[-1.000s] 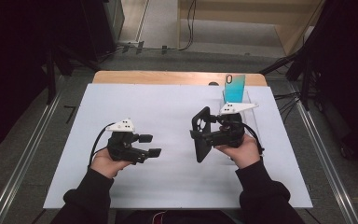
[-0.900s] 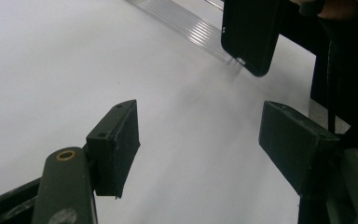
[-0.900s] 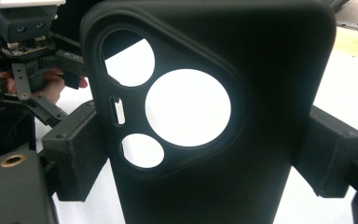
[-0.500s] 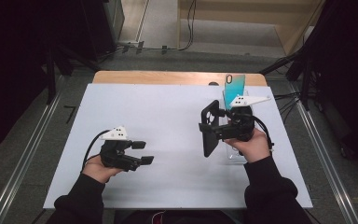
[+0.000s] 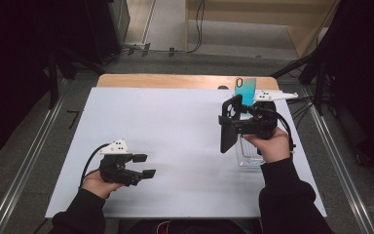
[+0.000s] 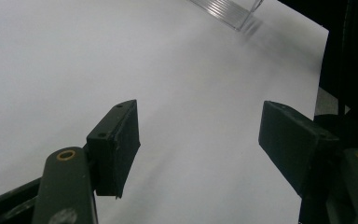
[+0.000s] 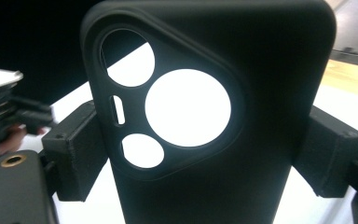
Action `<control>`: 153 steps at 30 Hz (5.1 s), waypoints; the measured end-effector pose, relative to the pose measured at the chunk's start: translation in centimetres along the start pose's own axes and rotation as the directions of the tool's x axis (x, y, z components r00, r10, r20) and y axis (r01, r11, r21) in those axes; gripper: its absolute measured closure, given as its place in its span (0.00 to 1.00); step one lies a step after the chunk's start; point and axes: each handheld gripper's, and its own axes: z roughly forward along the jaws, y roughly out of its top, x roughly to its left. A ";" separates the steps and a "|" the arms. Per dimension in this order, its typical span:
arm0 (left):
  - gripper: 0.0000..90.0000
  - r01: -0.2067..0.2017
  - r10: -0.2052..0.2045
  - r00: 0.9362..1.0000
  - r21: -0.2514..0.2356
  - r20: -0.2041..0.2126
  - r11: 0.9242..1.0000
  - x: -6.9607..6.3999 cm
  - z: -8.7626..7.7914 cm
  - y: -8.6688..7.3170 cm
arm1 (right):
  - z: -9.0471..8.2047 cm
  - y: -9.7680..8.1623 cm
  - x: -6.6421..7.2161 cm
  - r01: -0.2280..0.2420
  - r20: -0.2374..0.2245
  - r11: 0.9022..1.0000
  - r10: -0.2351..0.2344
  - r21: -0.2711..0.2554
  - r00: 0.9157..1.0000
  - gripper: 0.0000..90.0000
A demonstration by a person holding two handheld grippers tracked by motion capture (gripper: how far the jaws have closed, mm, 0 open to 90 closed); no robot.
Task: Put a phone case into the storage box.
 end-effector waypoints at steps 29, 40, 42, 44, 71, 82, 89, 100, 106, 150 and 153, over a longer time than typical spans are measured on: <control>0.33 0.015 -0.015 1.000 -0.009 0.015 1.000 0.0 0.0 -0.2 | 0.0 3.3 -8.6 -0.128 0.388 0.978 0.183 -0.164 0.904 0.14; 0.33 0.010 -0.010 1.000 -0.006 0.018 1.000 -0.1 -0.1 -0.2 | 3.0 2.2 -11.0 -0.162 0.480 0.974 0.219 -0.158 0.850 0.14; 0.33 0.007 -0.007 1.000 -0.008 0.017 1.000 -0.2 -0.1 -0.2 | 3.5 1.9 -11.4 -0.173 0.491 0.970 0.235 -0.169 0.839 0.14; 0.33 0.003 -0.003 1.000 -0.005 0.021 1.000 -0.2 0.0 -0.2 | 4.0 1.6 -11.7 -0.171 0.500 0.971 0.233 -0.168 0.834 0.14; 0.33 0.003 -0.003 1.000 -0.010 0.029 1.000 -0.1 -0.1 -0.2 | 7.8 -0.8 -13.0 -0.155 0.578 0.978 0.206 -0.137 0.790 0.12; 0.33 0.003 -0.003 1.000 -0.012 0.029 1.000 -0.2 0.0 -0.1 | 7.9 -0.9 -13.1 -0.122 0.568 0.984 0.174 -0.129 0.804 0.09; 0.33 0.010 -0.009 1.000 -0.025 0.027 1.000 0.0 -0.1 0.0 | 8.2 -0.9 -13.1 -0.103 0.532 0.987 0.152 -0.120 0.833 0.00; 0.33 0.024 -0.024 1.000 -0.024 0.019 0.999 0.2 -0.2 0.0 | 5.5 -0.1 -11.9 -0.123 0.489 0.985 0.166 -0.119 0.857 0.00; 0.33 0.026 -0.025 1.000 -0.025 0.015 0.999 0.1 -0.1 0.1 | 4.1 -0.3 -10.7 -0.150 0.417 0.984 0.175 -0.093 0.892 0.00; 0.33 0.047 -0.047 0.999 -0.022 0.001 0.999 0.5 -0.1 0.1 | 2.1 -5.8 0.7 0.004 0.010 0.992 -0.005 0.129 1.000 0.14; 0.33 0.047 -0.048 0.999 -0.025 -0.001 0.999 0.4 -0.1 0.0 | 1.9 -6.5 1.3 0.036 -0.021 0.990 -0.034 0.139 0.999 0.14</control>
